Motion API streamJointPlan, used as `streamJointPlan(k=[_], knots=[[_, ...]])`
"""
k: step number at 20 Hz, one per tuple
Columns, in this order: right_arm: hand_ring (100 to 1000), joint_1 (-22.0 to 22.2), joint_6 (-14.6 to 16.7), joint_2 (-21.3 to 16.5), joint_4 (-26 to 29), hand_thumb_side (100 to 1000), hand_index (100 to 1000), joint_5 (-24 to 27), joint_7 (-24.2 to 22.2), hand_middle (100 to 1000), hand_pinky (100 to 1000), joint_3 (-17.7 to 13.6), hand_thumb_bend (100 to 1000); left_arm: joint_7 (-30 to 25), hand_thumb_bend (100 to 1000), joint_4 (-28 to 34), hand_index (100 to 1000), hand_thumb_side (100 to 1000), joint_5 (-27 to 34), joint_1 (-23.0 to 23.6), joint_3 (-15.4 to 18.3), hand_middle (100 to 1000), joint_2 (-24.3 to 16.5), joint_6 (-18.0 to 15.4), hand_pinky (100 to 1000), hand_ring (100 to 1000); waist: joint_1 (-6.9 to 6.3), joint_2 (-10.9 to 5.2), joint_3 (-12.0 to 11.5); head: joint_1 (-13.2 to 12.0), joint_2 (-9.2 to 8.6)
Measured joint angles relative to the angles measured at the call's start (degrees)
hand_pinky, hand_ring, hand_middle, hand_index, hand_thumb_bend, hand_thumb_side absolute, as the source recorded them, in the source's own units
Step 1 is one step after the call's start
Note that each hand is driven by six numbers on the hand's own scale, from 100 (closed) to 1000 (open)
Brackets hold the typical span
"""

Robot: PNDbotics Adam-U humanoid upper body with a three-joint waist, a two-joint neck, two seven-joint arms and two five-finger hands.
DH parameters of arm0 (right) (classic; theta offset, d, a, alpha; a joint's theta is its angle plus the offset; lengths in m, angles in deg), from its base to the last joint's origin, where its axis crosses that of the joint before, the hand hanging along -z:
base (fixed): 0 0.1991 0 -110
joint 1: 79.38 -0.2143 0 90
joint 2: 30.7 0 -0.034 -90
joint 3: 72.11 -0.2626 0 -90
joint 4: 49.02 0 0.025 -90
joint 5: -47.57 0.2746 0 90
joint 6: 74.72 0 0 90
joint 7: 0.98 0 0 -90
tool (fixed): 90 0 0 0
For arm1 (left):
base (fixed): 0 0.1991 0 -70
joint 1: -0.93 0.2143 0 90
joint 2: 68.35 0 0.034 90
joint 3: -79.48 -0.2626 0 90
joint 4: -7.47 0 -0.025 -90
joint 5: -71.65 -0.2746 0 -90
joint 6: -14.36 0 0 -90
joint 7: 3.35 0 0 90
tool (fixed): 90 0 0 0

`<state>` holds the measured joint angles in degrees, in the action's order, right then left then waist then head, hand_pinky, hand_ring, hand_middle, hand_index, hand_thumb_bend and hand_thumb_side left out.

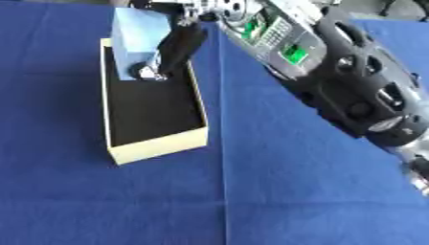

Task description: Pick up objects on the table and place them in the box.

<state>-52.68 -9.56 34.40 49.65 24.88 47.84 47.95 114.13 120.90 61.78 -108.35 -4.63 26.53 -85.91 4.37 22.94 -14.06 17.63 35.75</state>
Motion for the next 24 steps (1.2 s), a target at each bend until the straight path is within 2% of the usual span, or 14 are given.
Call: streamJointPlan(k=[6, 9, 11, 13, 15, 20, 24], knots=[[692, 0.0, 1.45, 1.37, -3.35, 325, 538, -0.99, -1.4, 489, 630, 1.04, 100, -0.04, 100, 0.0, 736, 748, 0.01, 0.0, 0.0, 616, 0.03, 0.02, 558, 668, 0.0, 0.0, -0.02, 0.26, 0.23], [706, 0.06, 2.32, 1.82, -4.63, 361, 562, -1.17, -2.29, 508, 641, 1.43, 100, -0.07, 100, 0.0, 736, 748, 0.01, -0.01, 0.0, 616, 0.04, 0.05, 558, 668, 0.0, 0.01, -0.02, 0.27, 0.42], [724, 0.14, 2.98, 1.93, -5.25, 428, 616, -1.16, -3.04, 547, 651, 1.63, 100, -0.07, 100, 0.0, 736, 748, 0.01, -0.02, 0.0, 616, 0.06, 0.05, 558, 668, 0.0, 0.04, -0.02, 0.27, 0.42], [737, 0.16, 3.61, 2.18, -5.61, 447, 660, -1.09, -3.68, 587, 666, 1.73, 100, -0.09, 100, 0.0, 736, 749, 0.01, -0.04, 0.0, 616, 0.27, 0.07, 558, 668, 0.0, 0.06, -0.02, 0.25, 0.42], [766, 0.16, 3.95, 2.35, -5.8, 457, 722, -1.06, -3.98, 668, 685, 1.73, 100, -0.11, 100, 0.0, 736, 749, 0.01, -0.06, 0.0, 616, 0.48, 0.08, 559, 668, 0.0, 0.06, -0.02, 0.25, 0.43], [838, -0.79, 4.39, 3.28, -6.66, 583, 835, -1.51, -3.67, 817, 733, 1.68, 100, -0.14, 100, 0.0, 736, 750, 0.01, -0.07, 0.0, 615, 0.49, 0.12, 559, 669, 0.0, 0.06, 0.02, 0.24, 0.45], [867, -1.88, 5.44, 4.26, -8.35, 598, 883, -4.95, -3.94, 856, 756, 1.66, 100, -0.19, 100, 0.0, 736, 749, 0.01, -0.07, 0.0, 615, 0.5, 0.17, 559, 668, 0.0, 0.06, 0.02, 0.24, 0.47]])
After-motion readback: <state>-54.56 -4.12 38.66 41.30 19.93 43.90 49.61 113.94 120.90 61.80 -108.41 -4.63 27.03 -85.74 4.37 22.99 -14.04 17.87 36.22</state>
